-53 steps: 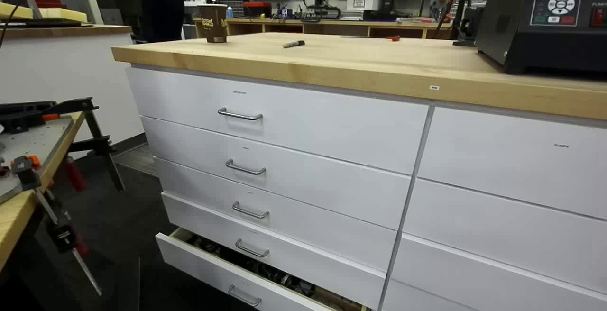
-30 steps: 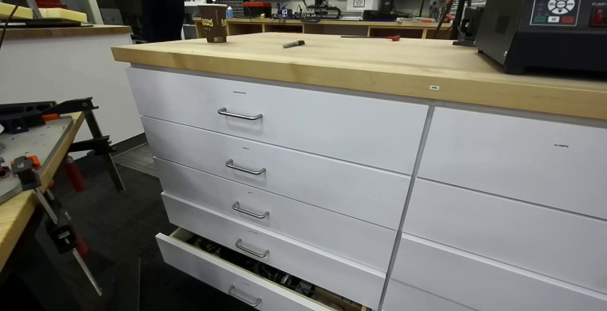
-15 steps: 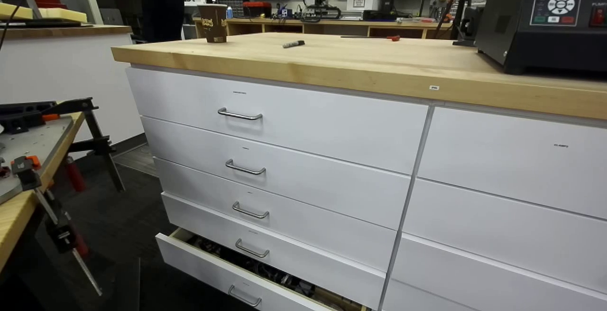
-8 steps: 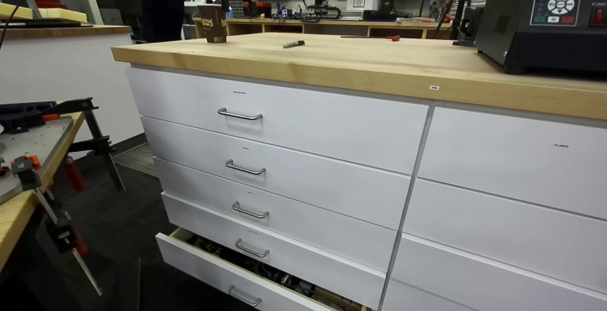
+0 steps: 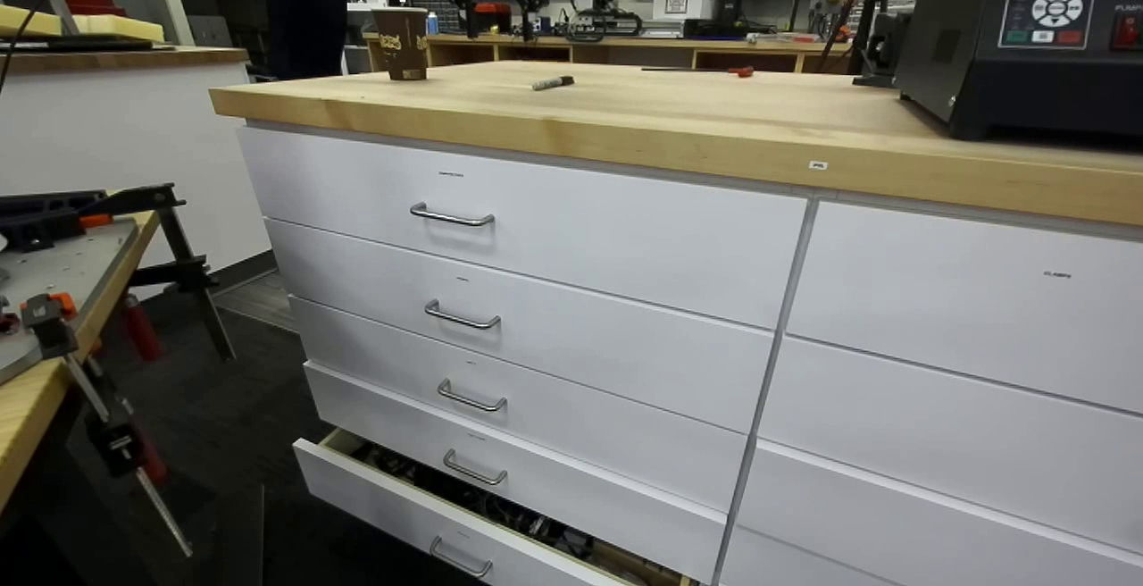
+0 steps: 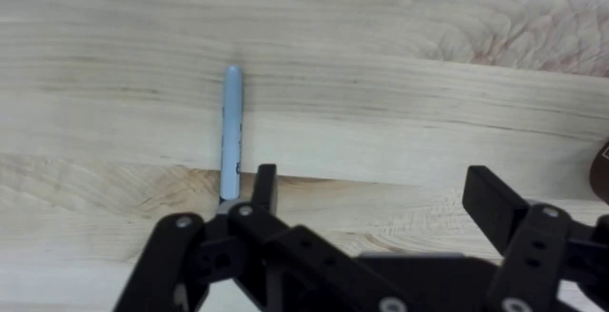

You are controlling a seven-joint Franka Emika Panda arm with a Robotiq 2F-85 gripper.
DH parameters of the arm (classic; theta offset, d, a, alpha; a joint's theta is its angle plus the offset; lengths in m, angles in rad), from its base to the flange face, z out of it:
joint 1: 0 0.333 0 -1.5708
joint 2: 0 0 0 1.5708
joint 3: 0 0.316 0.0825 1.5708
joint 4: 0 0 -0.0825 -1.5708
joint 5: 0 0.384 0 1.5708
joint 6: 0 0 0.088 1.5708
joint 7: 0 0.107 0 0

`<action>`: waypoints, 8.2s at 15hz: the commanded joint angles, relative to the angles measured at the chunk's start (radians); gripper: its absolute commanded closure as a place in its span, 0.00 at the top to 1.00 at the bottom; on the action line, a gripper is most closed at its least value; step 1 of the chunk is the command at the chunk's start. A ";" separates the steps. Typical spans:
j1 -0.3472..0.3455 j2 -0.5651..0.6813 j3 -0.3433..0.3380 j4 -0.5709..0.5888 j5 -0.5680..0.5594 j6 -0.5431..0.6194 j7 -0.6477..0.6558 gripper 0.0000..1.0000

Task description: Put the pen in the cup

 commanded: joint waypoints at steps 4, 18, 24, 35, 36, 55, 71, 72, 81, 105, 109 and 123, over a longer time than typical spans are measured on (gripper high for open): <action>-0.064 0.200 0.015 0.316 -0.002 -0.187 -0.104 1.00; -0.089 0.402 0.011 0.568 -0.007 -0.365 -0.080 0.33; -0.072 0.395 0.017 0.600 -0.011 -0.414 -0.076 0.00; -0.066 0.394 0.016 0.588 -0.011 -0.419 -0.063 0.25; -0.066 0.395 0.016 0.587 -0.010 -0.420 -0.063 0.19; -0.058 0.391 0.017 0.585 -0.023 -0.441 -0.052 0.98; -0.069 0.408 0.014 0.564 -0.082 -0.374 -0.142 0.49; -0.070 0.408 0.014 0.564 -0.082 -0.373 -0.143 0.44; -0.067 0.413 0.010 0.573 -0.106 -0.358 -0.143 0.96; -0.032 0.367 0.000 0.574 -0.136 -0.446 -0.112 0.03; 0.004 0.307 0.003 0.548 -0.177 -0.467 -0.105 0.03; 0.051 -0.009 0.093 0.249 -0.091 -0.447 0.030 0.03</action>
